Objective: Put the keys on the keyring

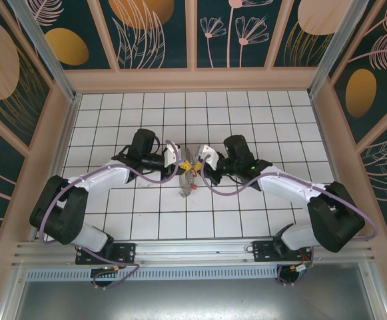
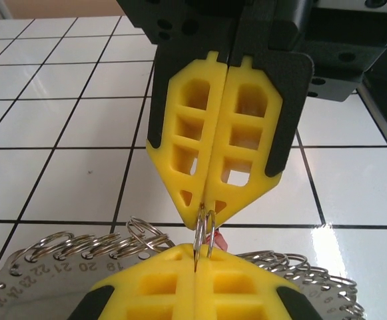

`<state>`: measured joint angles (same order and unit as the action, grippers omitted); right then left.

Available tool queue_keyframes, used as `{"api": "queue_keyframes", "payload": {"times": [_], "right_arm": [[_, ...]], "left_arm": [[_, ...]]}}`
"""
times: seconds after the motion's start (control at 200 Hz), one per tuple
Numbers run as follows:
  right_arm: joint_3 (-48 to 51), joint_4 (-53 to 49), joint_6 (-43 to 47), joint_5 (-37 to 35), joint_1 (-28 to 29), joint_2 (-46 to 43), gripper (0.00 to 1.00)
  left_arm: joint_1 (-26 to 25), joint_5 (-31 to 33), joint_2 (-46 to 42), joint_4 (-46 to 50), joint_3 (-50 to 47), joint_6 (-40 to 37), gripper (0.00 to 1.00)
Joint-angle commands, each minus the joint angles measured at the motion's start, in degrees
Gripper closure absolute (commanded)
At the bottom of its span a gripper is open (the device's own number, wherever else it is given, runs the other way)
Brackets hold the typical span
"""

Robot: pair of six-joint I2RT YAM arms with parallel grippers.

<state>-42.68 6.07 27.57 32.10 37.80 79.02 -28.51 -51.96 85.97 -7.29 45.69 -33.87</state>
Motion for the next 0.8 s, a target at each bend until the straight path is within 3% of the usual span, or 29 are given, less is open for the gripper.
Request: {"api": "queue_keyframes", "payload": {"times": [0.0,0.09,0.175,0.245,0.455,0.741,0.796], "right_arm": [[1.0,3.9,-1.5,2.3,-0.3,-1.2,1.00],[0.9,5.1,-2.0,3.2,-0.2,-2.4,1.00],[0.3,4.5,-1.9,2.3,-0.3,-3.2,1.00],[-0.9,2.5,-1.3,1.7,-0.2,-3.1,1.00],[-2.3,1.1,-1.1,1.7,0.0,-2.8,1.00],[-4.3,-1.6,-0.4,0.9,0.7,-2.0,1.00],[-4.9,-2.3,-0.4,0.6,0.9,-1.7,1.00]], "left_arm": [[-0.9,-8.5,-2.4,-8.7,-0.4,3.8,1.00],[-0.9,-6.9,-2.0,-7.3,-0.1,2.8,1.00],[-0.9,-4.5,-1.4,-1.1,1.4,-1.2,0.89],[-0.9,-3.3,-1.2,1.8,2.2,-3.1,0.90],[-0.9,-0.8,-1.3,4.2,3.0,-3.9,0.75],[-0.9,1.2,-1.2,7.3,4.6,-5.5,0.75],[-0.9,1.2,-1.2,7.3,4.8,-5.4,0.79]]}}
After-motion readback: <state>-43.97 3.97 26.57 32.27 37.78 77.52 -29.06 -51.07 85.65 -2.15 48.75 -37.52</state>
